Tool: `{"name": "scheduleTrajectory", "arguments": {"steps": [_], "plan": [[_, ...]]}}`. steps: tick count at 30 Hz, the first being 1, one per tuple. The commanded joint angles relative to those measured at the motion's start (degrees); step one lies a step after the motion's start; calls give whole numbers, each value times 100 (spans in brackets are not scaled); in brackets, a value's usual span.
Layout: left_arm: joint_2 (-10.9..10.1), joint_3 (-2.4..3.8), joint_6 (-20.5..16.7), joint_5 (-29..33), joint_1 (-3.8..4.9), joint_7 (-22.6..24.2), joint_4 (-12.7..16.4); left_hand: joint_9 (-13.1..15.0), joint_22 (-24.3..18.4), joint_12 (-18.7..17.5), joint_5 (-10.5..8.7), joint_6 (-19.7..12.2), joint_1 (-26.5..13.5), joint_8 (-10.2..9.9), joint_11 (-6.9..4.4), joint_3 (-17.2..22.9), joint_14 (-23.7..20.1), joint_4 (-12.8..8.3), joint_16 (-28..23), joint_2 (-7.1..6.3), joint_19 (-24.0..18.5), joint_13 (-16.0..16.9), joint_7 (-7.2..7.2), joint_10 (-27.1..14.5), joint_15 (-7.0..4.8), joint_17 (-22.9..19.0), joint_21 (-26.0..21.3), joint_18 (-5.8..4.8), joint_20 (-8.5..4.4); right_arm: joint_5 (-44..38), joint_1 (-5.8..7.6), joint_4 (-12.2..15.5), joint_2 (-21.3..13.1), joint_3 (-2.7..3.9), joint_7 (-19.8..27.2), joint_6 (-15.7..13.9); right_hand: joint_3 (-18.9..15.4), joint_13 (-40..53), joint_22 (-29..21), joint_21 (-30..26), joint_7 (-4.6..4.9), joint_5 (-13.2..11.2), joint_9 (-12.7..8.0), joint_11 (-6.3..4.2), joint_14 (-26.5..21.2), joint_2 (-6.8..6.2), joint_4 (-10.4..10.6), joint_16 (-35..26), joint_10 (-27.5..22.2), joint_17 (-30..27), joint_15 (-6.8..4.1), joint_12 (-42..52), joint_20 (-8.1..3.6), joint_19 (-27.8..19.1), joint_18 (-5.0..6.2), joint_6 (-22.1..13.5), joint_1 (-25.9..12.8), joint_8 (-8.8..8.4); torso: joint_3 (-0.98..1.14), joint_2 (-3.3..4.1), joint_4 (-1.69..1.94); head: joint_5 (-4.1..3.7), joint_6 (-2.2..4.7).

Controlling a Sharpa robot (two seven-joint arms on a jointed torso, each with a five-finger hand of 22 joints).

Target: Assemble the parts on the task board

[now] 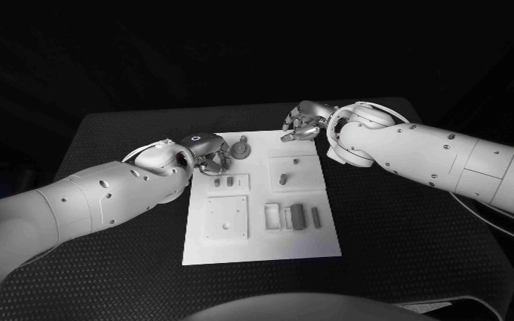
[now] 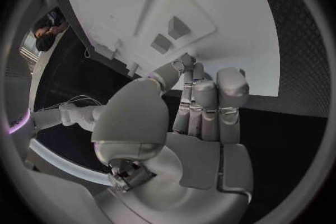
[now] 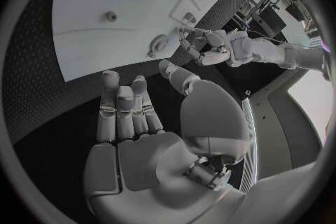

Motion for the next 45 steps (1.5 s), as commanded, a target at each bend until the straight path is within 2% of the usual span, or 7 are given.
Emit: {"name": "scheduleTrajectory", "arguments": {"steps": [1,21,29,38,40,42,45], "plan": [[-12,-22,264,-108,-22,-107,-10,-4,-8,16,35,0,-42,25,150,-7,-7,24,21,19,162,10,33,164,-34,-10,-20,995,-31,-14,-2,5,-1,2,33,39,-10,-9,93,-19,51,-18,-9,-21,6,42,-1,12,-5,-8,6,29,-34,-4,68,-7,1,25,-5,-1,2,-1,-4],[81,-56,136,-96,-32,-40,-68,-5,-11,16,36,4,-47,23,149,-9,-9,31,26,31,160,13,33,171,-35,-26,-25,987,-32,-8,-2,3,-1,2,36,46,-12,-11,92,-19,51,-18,-11,-21,7,42,1,12,-5,-9,7,30,-34,-4,68,-8,-3,27,1,1,1,-5,-7],[99,-73,372,-100,-32,-127,-83,-2,-13,21,35,21,-44,29,144,-7,-9,31,31,43,161,17,27,186,-40,-37,-27,984,-34,-7,-2,6,0,2,35,52,-12,-11,92,-19,52,-18,-12,-20,7,41,2,12,-5,-9,7,30,-33,-4,68,-8,-5,28,1,0,-2,-8,-13],[78,-81,226,-95,-31,-105,-65,-3,-14,19,35,20,-51,26,143,-12,-10,34,33,46,161,18,28,187,-41,-45,-29,981,-36,-7,-2,12,-4,2,29,53,-12,-12,92,-20,51,-18,-13,-20,7,41,3,11,-5,-9,7,30,-33,-4,68,-9,-6,29,-2,-2,2,-18,-8],[70,-81,151,-15,-31,-97,-72,-18,-18,2,35,-34,-56,-8,151,-19,-12,30,38,27,161,11,48,156,-34,-60,-34,976,-38,-7,-2,11,-6,2,30,47,-11,-12,92,-20,51,-18,-14,-20,7,41,3,11,-5,-9,7,30,-33,-4,68,-9,-6,29,-4,-2,3,-18,-6],[56,-80,108,74,-31,-103,-80,-71,-24,-9,24,-231,-76,-122,170,-40,-12,28,51,-12,166,2,132,109,-16,-82,-41,972,-38,-6,-2,11,-7,2,38,36,-11,-12,92,-20,52,-18,-14,-20,7,41,3,11,-5,-9,7,30,-33,-4,68,-9,-6,29,-5,-1,4,-19,-5],[44,-80,74,99,-30,-113,-88,-127,-33,-22,19,-457,-111,-243,199,-88,-23,26,63,-62,165,-20,168,5,9,-108,-54,982,-32,-6,-2,11,-8,2,36,36,-12,-13,92,-21,52,-18,-15,-20,5,37,2,10,-6,-10,7,29,-33,-6,68,-10,-6,29,-5,-3,4,-14,0]]}}
